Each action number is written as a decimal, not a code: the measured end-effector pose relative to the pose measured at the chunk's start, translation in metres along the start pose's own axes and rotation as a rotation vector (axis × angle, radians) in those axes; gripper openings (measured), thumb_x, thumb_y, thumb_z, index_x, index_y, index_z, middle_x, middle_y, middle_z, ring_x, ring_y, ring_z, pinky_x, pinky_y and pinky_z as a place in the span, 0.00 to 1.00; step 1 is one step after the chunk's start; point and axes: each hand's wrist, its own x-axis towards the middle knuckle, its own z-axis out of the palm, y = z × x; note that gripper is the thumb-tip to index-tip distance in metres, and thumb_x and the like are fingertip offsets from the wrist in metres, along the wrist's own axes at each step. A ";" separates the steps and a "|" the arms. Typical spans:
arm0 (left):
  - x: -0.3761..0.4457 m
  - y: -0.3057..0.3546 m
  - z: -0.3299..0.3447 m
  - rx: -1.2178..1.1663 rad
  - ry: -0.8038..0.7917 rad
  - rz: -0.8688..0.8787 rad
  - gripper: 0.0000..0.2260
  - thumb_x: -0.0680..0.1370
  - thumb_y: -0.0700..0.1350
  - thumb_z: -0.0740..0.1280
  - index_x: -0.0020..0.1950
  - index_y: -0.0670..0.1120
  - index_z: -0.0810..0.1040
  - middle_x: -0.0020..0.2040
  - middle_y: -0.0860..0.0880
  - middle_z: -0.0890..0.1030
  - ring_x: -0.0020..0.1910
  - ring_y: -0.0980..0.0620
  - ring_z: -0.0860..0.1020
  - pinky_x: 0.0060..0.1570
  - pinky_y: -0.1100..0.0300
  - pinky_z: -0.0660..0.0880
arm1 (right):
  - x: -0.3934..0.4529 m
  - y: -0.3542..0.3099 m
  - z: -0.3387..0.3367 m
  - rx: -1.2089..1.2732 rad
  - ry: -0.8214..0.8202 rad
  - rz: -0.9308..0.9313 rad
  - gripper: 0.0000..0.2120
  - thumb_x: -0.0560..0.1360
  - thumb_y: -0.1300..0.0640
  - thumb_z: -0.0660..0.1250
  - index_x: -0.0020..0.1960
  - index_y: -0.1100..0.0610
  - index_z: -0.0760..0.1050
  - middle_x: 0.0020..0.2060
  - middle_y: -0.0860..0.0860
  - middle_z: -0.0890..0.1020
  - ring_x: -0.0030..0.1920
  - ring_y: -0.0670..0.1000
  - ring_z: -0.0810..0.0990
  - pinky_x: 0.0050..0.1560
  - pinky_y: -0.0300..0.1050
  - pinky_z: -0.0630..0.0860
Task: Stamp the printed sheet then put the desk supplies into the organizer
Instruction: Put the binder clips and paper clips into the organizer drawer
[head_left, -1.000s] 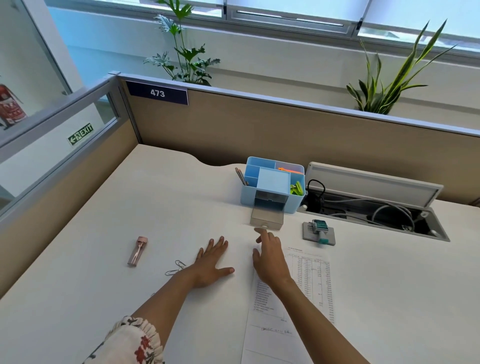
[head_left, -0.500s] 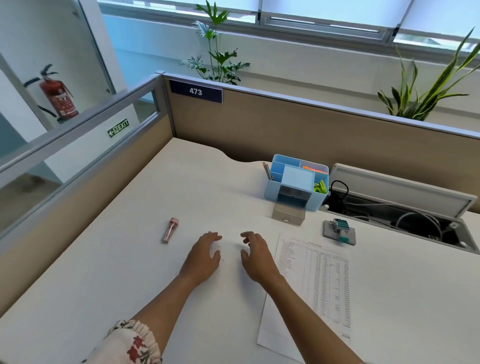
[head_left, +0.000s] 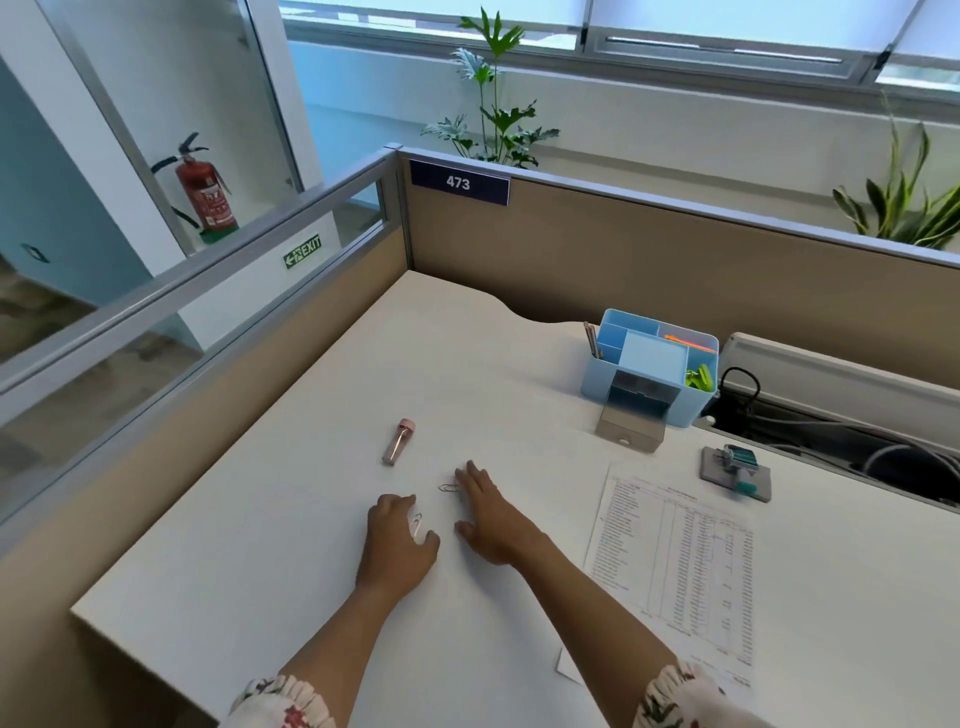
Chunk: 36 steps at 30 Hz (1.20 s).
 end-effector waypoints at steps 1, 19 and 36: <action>-0.001 -0.001 -0.001 0.001 -0.033 0.016 0.26 0.72 0.43 0.71 0.69 0.41 0.72 0.63 0.48 0.71 0.65 0.50 0.68 0.61 0.62 0.67 | 0.002 0.000 0.000 -0.040 -0.012 -0.034 0.32 0.82 0.57 0.58 0.80 0.55 0.45 0.80 0.51 0.44 0.79 0.52 0.43 0.77 0.48 0.50; 0.001 0.002 -0.010 0.541 -0.131 0.191 0.13 0.76 0.28 0.57 0.51 0.41 0.76 0.54 0.45 0.73 0.54 0.49 0.75 0.45 0.61 0.71 | -0.025 0.023 0.022 -0.290 0.216 -0.124 0.17 0.76 0.68 0.57 0.61 0.59 0.77 0.61 0.52 0.79 0.59 0.55 0.78 0.53 0.50 0.77; 0.013 -0.001 -0.009 0.204 -0.186 0.033 0.12 0.74 0.30 0.59 0.48 0.46 0.70 0.44 0.49 0.74 0.48 0.48 0.74 0.46 0.58 0.73 | -0.023 0.011 0.008 0.079 0.311 0.144 0.13 0.72 0.68 0.65 0.52 0.54 0.74 0.49 0.51 0.76 0.43 0.50 0.76 0.39 0.39 0.70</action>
